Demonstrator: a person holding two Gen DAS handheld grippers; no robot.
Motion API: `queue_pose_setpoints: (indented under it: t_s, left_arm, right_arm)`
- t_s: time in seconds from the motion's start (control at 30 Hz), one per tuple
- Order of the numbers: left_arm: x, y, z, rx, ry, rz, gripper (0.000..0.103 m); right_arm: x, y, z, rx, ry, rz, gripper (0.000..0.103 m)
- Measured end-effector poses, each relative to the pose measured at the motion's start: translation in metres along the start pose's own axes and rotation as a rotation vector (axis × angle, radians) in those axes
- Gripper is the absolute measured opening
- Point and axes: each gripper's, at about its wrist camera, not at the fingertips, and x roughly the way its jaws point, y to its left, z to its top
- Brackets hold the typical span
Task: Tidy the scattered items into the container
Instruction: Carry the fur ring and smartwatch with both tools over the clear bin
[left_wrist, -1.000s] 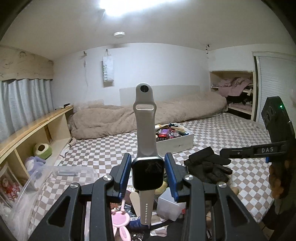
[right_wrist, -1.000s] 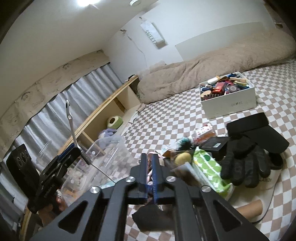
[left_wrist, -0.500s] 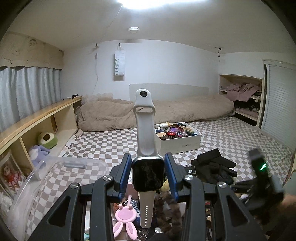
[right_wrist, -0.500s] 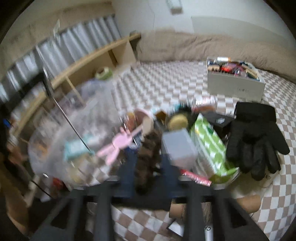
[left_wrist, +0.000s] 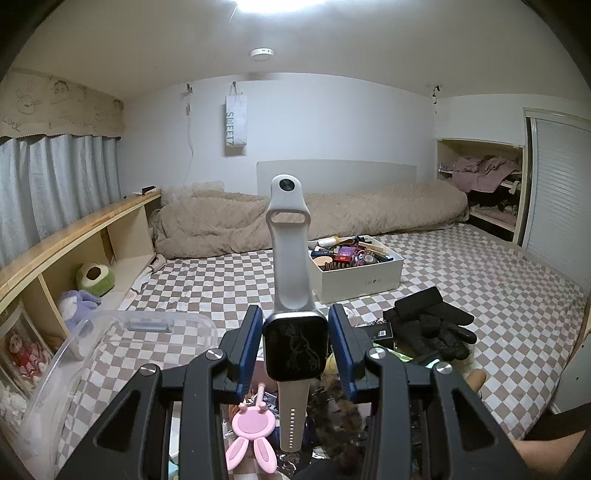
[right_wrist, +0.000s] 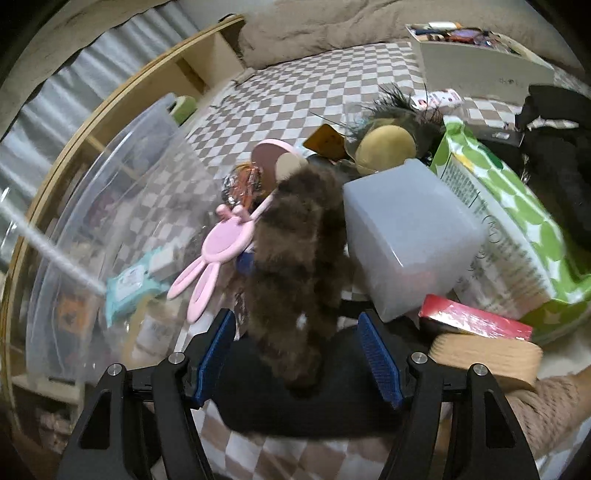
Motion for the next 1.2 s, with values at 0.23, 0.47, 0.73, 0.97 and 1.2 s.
queue_pose_setpoints:
  t_s: [0.23, 0.47, 0.73, 0.97, 1.2]
  left_arm:
    - [-0.001, -0.001, 0.0, 0.001, -0.001, 0.004, 0.037]
    - [-0.009, 0.007, 0.005, -0.03, -0.021, 0.022, 0.037]
    - [-0.021, 0.022, 0.013, -0.081, -0.048, 0.037, 0.037]
    - [-0.033, 0.042, 0.017, -0.135, -0.07, 0.044, 0.037]
    - [-0.053, 0.075, 0.021, -0.19, -0.105, 0.084, 0.032]
  right_arm:
    - [-0.014, -0.002, 0.006, 0.011, -0.072, 0.059, 0.012]
    - [-0.075, 0.015, 0.028, 0.008, -0.21, 0.147, 0.012]
    - [-0.144, 0.054, 0.047, -0.048, -0.346, 0.236, 0.012]
    - [-0.171, 0.08, 0.056, -0.054, -0.4, 0.289, 0.012]
    - [-0.176, 0.122, 0.063, -0.116, -0.403, 0.325, 0.012]
